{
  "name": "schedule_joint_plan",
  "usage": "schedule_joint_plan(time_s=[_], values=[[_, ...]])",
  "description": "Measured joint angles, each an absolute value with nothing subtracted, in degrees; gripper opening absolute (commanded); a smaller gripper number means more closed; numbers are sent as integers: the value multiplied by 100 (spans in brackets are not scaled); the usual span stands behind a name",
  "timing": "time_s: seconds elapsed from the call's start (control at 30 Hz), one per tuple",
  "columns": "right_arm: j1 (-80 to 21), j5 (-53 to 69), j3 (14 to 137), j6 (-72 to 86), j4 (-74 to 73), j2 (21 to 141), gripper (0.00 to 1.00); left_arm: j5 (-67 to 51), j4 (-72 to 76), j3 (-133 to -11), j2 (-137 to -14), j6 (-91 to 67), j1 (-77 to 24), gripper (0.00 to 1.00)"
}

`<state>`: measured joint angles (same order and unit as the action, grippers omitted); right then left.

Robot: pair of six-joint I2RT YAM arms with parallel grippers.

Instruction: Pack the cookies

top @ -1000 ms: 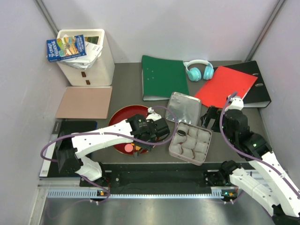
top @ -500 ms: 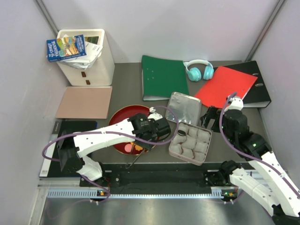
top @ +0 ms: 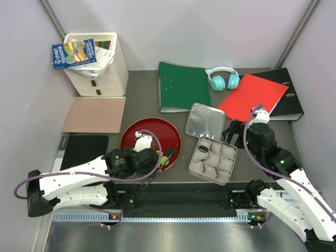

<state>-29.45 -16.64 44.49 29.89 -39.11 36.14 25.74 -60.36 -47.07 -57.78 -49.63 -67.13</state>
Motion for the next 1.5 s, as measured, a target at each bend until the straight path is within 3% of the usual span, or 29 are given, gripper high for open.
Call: schedule_joint_plan(time_s=[0.1,0.43,0.8,1.13,1.5], values=[[-2945,-1621,4449,2991,-3889,3625,99,2532,-5575,-4567,-5537,-4915,-6637,99],[-2945,-1553,4449,3030,-3883,3649,99,2099,-4460,-4523,-6713,-4484,-6445,99],[-2945,-1549,4423,3114,-3898,3638,99,1590,-4185,-4283,-6681,-4156,-5448,99],[-2945,-1549,4403,3116,-3896,3640,99,1179,-3920,-4263,-7192,-3900,-5328,99],[-2945,-1549,4353,3114,-3885,3682,99,781,-3688,-4226,-7544,-3800,-5253,82]])
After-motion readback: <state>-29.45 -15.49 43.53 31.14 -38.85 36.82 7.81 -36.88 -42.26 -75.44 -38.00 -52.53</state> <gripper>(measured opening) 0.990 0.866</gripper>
